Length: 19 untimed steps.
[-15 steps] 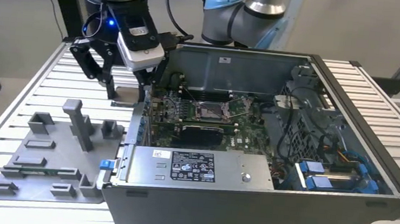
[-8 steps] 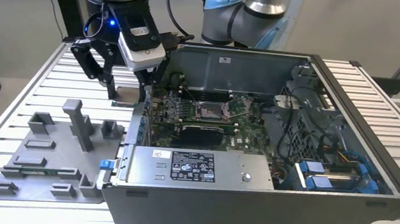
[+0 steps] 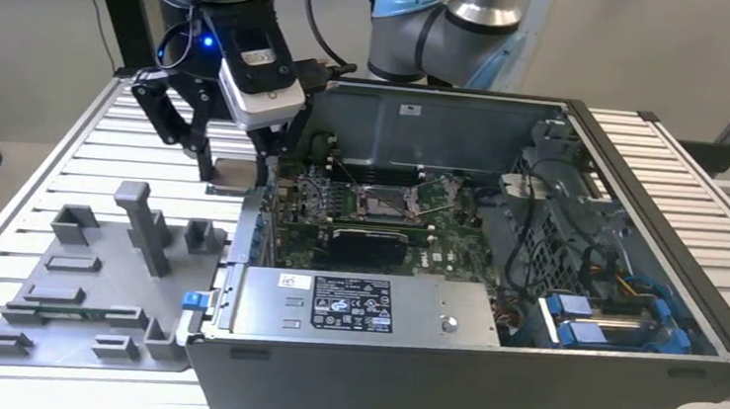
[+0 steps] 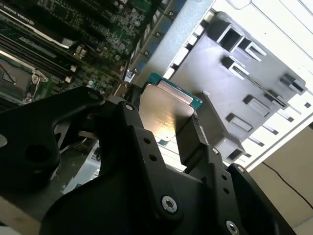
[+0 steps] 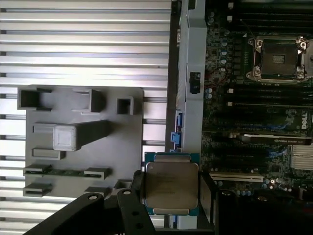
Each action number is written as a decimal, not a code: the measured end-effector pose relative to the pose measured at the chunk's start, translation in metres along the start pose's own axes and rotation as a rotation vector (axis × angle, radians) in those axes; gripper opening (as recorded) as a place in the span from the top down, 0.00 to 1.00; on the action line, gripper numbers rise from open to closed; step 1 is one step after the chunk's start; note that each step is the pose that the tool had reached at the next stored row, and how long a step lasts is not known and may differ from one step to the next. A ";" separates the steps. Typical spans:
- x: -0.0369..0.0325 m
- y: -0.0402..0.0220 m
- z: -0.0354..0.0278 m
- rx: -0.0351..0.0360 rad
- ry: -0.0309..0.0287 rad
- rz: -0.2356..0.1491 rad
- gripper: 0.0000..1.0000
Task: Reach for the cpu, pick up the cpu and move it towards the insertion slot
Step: 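Pick up the cpu and move it towards the insertion slot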
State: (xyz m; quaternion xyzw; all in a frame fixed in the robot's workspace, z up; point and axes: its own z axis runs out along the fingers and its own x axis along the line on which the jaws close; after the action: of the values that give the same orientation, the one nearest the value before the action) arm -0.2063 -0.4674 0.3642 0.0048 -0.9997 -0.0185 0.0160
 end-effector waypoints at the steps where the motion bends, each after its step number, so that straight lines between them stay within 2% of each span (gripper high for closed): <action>1: -0.0011 0.0000 0.0000 -0.0001 -0.0001 0.000 1.00; 15: -0.0319 -0.0004 -0.0010 0.0000 0.0004 0.000 1.00; 16: -0.0372 -0.0004 -0.0011 -0.0001 0.0005 0.000 1.00; 19: -0.0441 -0.0005 -0.0014 0.0000 0.0007 0.000 1.00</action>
State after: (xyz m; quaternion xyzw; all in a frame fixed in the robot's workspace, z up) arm -0.1622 -0.4675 0.3642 0.0048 -0.9997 -0.0185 0.0163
